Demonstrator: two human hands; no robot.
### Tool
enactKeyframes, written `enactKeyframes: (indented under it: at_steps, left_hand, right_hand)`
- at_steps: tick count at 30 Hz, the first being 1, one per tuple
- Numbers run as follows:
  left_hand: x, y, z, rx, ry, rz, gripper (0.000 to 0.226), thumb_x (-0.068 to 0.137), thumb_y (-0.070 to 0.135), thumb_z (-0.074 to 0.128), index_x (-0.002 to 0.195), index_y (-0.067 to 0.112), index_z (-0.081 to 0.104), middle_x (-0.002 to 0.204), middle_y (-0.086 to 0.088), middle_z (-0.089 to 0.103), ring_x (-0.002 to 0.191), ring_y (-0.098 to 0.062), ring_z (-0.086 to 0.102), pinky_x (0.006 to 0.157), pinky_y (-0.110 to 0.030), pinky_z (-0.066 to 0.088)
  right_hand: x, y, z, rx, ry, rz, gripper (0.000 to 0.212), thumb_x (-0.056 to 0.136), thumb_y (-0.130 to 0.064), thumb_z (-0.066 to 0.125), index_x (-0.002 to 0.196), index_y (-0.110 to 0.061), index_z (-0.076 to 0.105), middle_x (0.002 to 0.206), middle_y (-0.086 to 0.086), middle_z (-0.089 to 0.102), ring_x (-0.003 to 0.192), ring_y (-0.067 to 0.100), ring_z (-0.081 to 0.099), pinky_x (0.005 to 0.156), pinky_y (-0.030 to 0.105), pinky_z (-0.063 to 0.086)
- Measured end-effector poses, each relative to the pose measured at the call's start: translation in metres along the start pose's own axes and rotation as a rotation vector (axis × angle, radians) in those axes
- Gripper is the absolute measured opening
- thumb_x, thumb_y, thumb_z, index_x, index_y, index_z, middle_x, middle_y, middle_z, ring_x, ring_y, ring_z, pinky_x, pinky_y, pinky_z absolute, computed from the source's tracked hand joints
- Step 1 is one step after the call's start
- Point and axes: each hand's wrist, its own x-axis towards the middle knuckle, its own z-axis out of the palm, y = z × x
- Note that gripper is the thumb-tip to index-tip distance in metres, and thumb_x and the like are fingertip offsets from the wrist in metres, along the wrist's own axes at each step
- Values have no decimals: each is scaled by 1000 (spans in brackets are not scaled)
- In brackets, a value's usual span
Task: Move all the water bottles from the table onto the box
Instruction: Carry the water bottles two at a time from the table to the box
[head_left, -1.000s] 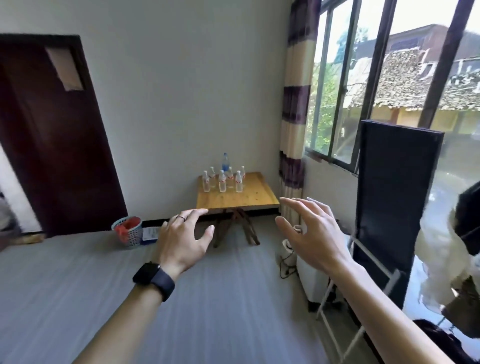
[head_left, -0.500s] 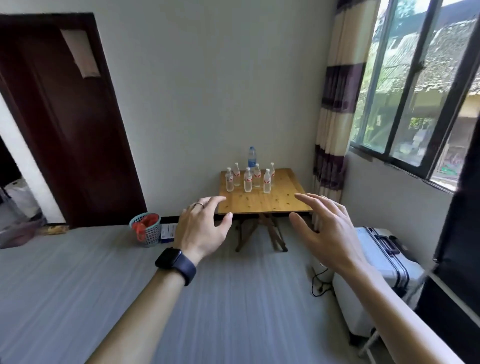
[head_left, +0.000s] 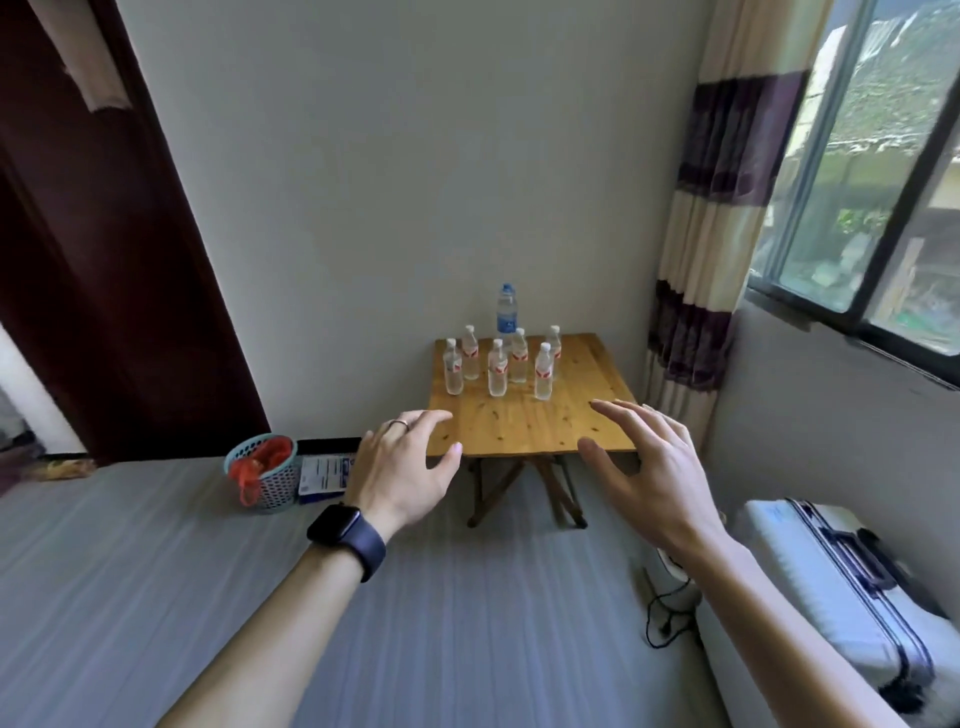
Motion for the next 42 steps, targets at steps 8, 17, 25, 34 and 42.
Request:
enactKeyframes:
  at_steps: [8,17,25,34,42]
  left_hand:
    - [133,-51,76,34,-53,-29,39,94,46,54,130,31,56,134,5,59,119,-21,56,100,-36,42]
    - [295,-116,186,-48,-149,-46,42,91,49,52,128,30,57,130,3,61,117,-23,58,99,-37,44]
    - [422,-160,276,-164,-288,-68,41,93,46,54,131,32,53,132,1,59,121,-23,55,97,-35,47]
    - [529,-185,394,-200,-429,-122,39,93,48,52,130,36,50,130,5,57,117,-21,55,91,-39,51]
    - [614,-186,490,-241,-580,-384,46,94,47,52,138,35,42,131,0,54,111,-21,57,83,-35,52]
  right_hand:
    - [131,61,101,29,-93,25,49,91,-54,59,137,-39,54,139,-11,56,136,19,39,109,40,37]
    - [264,127,212,46,-144,116,50,91,-55,59,138,-41,51,138,-13,55,134,17,37,106,42,44]
    - [354,184,293,34,-205,257,52,89,-61,55,138,-45,48,138,-13,56,132,17,39,100,44,48]
    - [440,274,382,2,-296,395,52,92,-52,60,141,-41,48,138,-10,55,135,19,36,102,28,32]
    - [533,376,458,53,-482,577,67,90,-54,60,149,-36,33,142,-3,54,133,26,43,101,38,39]
